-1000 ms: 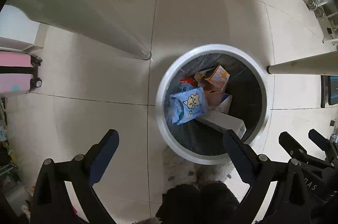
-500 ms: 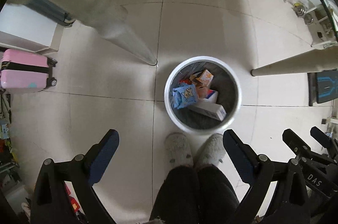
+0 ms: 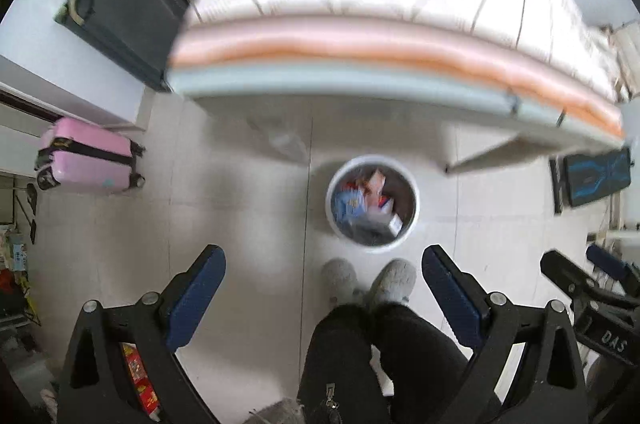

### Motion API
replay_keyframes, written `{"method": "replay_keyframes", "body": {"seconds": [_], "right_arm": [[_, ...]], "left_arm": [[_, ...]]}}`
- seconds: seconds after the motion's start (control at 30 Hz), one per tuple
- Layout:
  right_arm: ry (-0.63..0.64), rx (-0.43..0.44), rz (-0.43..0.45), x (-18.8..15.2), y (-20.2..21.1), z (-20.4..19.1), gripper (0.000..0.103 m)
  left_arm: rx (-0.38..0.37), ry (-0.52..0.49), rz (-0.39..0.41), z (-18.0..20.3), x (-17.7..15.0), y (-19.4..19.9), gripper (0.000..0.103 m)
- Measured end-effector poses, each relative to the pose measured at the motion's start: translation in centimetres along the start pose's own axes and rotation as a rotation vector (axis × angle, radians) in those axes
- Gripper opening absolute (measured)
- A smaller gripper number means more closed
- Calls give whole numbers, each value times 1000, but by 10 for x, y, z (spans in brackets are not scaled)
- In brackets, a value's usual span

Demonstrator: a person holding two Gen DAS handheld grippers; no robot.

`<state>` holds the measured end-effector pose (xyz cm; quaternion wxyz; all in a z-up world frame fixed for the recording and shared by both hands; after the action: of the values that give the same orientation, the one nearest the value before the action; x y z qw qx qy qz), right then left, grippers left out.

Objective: Collect trash
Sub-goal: 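Raise both tools back up to the table, then grasp the pill blister pack with the left tool while the right tool grasps the foil packet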

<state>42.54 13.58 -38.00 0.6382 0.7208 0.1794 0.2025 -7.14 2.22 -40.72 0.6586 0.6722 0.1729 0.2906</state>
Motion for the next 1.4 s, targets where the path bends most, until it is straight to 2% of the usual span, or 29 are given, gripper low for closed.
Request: {"method": "replay_keyframes", "body": {"seconds": [0.13,0.27,0.37,0.5,0.6,0.7,0.73,0.87,0.97,1.13,1.23,1.27,1.33,1.4], "right_arm": [[-30,59,61,35,56,-13,100],[-43,61,135,93,98,-14,100],[-49,43,181,149,121,-3,100],[-50,23,202,224,132,22,100],[-23,-5,196,304,121,52,100],[2,-34,168,378,90,77,100],[9,-41,144,413,74,88,100],[42,-50,77,504,17,106,100],[85,-73,40,561,-22,111,100],[152,-110,-11,610,-74,101,99],[168,-115,-10,616,-84,97,88],[184,-116,0,616,-83,96,86],[192,-114,3,615,-80,102,71],[173,-117,-26,614,-79,118,70]], "left_arm": [[6,33,114,-3,45,43,101],[27,49,230,-1,101,77,102],[35,55,266,9,145,88,103],[58,108,277,28,206,89,103],[93,154,262,45,243,77,103],[131,211,193,67,278,49,103],[140,226,171,73,286,39,103],[170,263,75,101,326,-6,103],[182,284,35,116,351,-27,103],[151,317,-21,135,387,-51,103],[109,315,-33,148,408,-59,103],[88,288,-22,155,416,-60,103],[65,150,17,176,434,-60,103],[57,-57,33,202,450,-64,103]]}}
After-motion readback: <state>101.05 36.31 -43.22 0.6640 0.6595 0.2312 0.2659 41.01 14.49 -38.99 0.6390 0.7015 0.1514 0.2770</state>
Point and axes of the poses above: each gripper's, at about its wrist camera, not at the fingertips, and y roughly against the way its jaws point, z to its right, x to its top, the point moved 8 cm from there along -y, roughly the way its jaws point, and after that the axes turned 2 degrees about -x, right-handed, at the moved point
